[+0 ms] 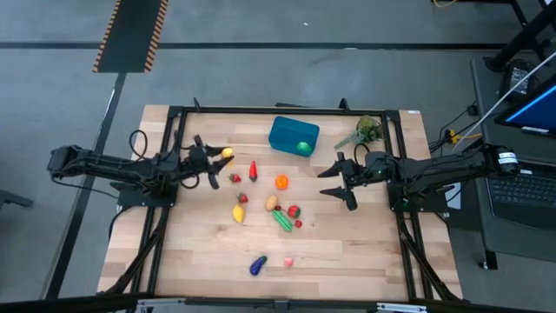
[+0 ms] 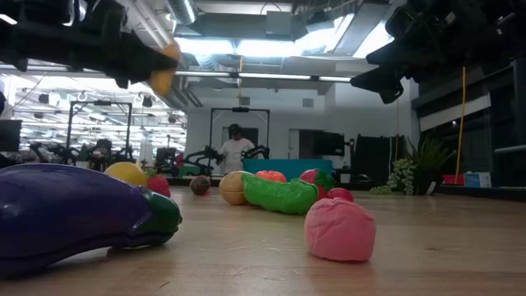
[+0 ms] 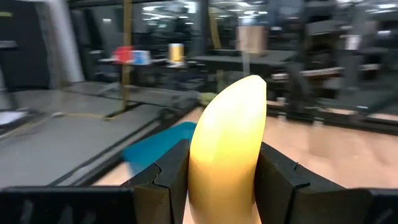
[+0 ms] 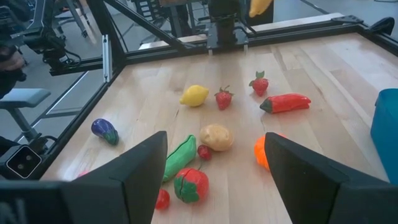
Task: Pick and placing Produce into tupperware
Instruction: Put the yellow banana into the blue bin
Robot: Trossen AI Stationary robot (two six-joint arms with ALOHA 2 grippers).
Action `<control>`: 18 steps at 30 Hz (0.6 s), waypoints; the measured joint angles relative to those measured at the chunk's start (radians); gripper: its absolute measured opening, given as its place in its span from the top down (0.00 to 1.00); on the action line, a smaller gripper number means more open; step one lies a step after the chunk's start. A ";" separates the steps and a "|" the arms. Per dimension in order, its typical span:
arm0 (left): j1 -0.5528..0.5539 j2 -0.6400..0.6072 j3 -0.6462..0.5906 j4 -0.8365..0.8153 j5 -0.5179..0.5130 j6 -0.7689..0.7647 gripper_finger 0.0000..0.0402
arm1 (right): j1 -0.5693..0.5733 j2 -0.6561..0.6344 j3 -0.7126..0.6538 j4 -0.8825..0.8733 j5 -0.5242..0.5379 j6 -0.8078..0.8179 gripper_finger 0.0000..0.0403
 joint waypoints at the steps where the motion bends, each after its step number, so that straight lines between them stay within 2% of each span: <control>1: 0.010 0.000 0.000 0.000 0.039 -0.006 0.67 | 0.000 0.000 0.000 0.000 0.000 0.000 0.33; 12: 0.181 0.029 0.000 0.016 0.512 -0.032 0.67 | 0.000 0.000 0.000 0.000 -0.006 -0.002 0.33; 18: 0.271 0.120 0.000 0.104 0.663 -0.033 0.67 | 0.000 0.005 0.000 0.000 -0.014 -0.005 0.33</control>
